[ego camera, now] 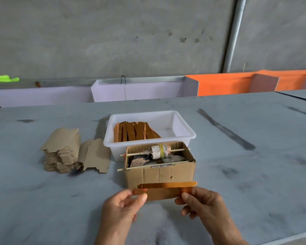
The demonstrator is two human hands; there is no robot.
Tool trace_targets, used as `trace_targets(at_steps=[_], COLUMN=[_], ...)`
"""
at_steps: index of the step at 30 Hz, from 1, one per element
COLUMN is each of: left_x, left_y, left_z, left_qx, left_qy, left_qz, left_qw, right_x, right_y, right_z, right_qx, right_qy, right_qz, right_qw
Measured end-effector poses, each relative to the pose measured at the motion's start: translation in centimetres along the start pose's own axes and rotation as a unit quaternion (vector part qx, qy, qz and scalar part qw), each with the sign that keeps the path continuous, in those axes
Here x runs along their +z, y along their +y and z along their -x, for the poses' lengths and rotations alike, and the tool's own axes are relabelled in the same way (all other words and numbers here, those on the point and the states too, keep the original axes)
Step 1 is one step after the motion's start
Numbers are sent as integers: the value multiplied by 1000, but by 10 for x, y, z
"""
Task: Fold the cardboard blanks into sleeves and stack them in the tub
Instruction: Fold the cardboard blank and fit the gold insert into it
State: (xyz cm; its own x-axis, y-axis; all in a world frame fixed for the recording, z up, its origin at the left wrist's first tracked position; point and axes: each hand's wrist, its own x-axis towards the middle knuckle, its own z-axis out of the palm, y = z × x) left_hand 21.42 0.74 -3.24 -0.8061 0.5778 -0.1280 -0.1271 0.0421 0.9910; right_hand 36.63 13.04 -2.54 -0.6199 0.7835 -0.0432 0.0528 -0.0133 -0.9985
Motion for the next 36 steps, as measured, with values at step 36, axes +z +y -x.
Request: trace_targets(at_steps=[36], left_x=[15], left_y=[31], left_z=[-5], left_qx=[-103], left_qy=[-60], left_qz=[117], left_qw=[986], right_x=[18], right_y=[-35], right_z=[-9], right_qx=[87], right_qy=[38], right_qz=[-49], right_qw=[994])
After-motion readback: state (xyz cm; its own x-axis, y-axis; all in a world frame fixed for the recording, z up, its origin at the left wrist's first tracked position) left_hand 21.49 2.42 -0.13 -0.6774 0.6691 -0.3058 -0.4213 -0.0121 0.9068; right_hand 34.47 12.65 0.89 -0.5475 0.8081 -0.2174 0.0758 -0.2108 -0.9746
